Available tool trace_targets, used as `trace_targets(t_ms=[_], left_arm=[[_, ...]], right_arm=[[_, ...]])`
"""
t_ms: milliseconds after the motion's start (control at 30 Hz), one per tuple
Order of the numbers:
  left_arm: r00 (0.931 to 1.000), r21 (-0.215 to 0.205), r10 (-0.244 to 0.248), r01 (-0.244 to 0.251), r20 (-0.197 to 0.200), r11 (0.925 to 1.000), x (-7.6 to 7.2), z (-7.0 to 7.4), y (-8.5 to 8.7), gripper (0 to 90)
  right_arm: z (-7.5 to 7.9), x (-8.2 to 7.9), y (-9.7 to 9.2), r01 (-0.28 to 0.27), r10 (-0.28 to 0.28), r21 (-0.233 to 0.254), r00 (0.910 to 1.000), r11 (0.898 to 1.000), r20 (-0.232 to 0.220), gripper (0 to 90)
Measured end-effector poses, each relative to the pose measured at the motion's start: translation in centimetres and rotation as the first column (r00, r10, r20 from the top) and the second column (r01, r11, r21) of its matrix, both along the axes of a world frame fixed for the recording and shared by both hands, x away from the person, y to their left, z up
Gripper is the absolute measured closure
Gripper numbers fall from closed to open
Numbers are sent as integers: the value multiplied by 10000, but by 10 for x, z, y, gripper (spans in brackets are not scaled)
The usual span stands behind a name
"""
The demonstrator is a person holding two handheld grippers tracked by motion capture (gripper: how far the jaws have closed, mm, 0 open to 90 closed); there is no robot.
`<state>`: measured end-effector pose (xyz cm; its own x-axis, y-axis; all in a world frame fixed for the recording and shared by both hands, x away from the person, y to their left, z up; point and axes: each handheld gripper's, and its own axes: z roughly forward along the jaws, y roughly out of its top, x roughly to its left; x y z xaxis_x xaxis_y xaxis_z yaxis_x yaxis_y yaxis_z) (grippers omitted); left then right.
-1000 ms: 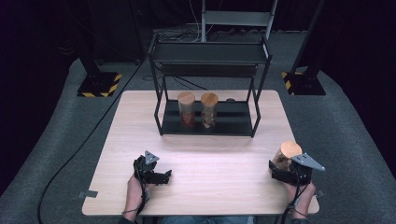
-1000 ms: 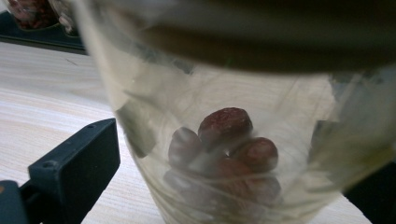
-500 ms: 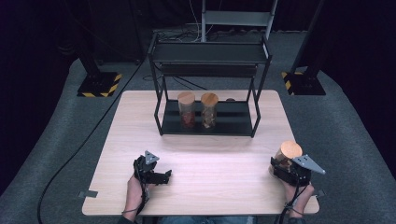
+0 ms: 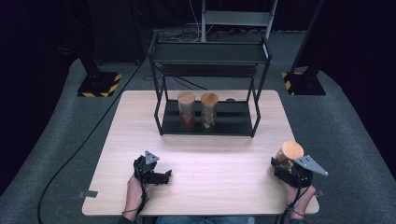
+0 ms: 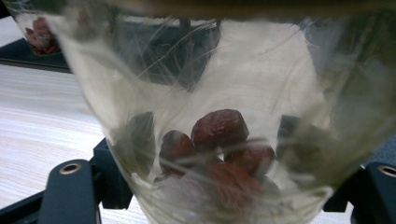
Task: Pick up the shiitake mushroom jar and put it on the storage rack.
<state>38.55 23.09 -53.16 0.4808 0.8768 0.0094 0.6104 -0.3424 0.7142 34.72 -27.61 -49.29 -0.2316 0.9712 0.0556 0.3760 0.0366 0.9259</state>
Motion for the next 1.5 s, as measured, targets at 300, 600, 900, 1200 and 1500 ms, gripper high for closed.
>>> trace_targets(t_ms=[300, 600, 900, 1200, 1500], left_arm=[[10000, 5, -6, 6, 1, 10000, 0, 0, 0, 1], [10000, 40, 4, -4, 46, 10000, -1, 0, -1, 2], [10000, -7, 11, -11, 8, 10000, 0, 0, 0, 2], [10000, -2, 6, -6, -1, 10000, 0, 0, 0, 2], [10000, -8, 5, -5, -8, 10000, 0, 0, 0, 1]], right_arm=[[13, -4, 3, -214, 216, -181, 9997, 9996, 138, 244], [19, -5, 7, -469, 470, -151, 9989, 9988, 77, 243], [22, -2, 14, -788, 788, -151, 9969, 9968, 19, 243], [29, -1, 21, -1189, 1193, -285, 9928, 9925, 120, 243], [32, 2, 26, -1351, 1354, -327, 9908, 9903, 56, 243]])
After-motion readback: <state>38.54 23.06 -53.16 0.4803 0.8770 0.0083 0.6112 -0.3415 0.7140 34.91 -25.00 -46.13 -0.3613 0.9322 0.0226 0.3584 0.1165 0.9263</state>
